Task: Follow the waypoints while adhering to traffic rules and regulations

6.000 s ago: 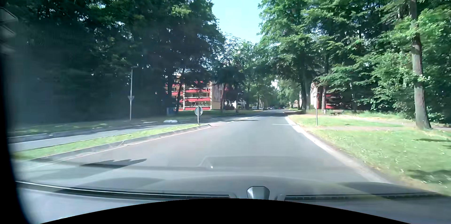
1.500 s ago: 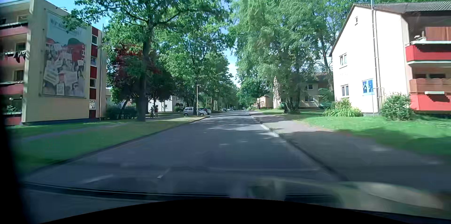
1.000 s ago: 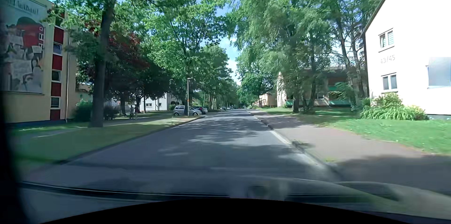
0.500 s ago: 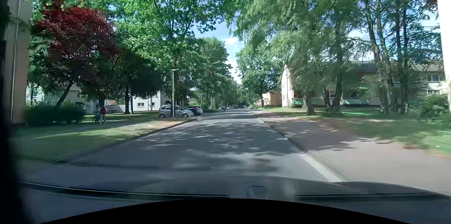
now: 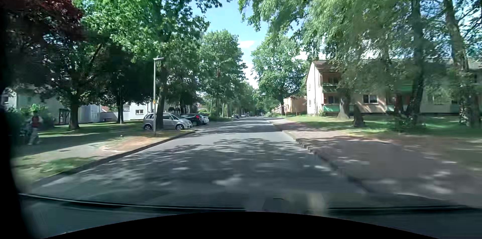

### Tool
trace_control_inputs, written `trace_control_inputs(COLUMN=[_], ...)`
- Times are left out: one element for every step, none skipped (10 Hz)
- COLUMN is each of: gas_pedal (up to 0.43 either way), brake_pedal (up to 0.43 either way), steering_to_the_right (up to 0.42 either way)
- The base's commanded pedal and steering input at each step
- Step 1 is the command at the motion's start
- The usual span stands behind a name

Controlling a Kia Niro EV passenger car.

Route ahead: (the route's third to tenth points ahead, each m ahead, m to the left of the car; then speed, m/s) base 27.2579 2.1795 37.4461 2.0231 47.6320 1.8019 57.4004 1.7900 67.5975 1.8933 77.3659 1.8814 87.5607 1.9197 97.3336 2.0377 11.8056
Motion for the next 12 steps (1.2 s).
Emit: trace_control_inputs(gas_pedal=[0.189,0.189,0.189,0.189,0.189,0.189,0.189,0.189,0.189,0.189,0.189,0.189], brake_pedal=[0.006,0.006,0.006,0.006,0.006,0.006,0.006,0.006,0.006,0.006,0.006,0.006], steering_to_the_right=[0.005,0.005,0.005,0.005,0.004,0.004,0.004,0.004,0.004,0.004,0.004,0.004])
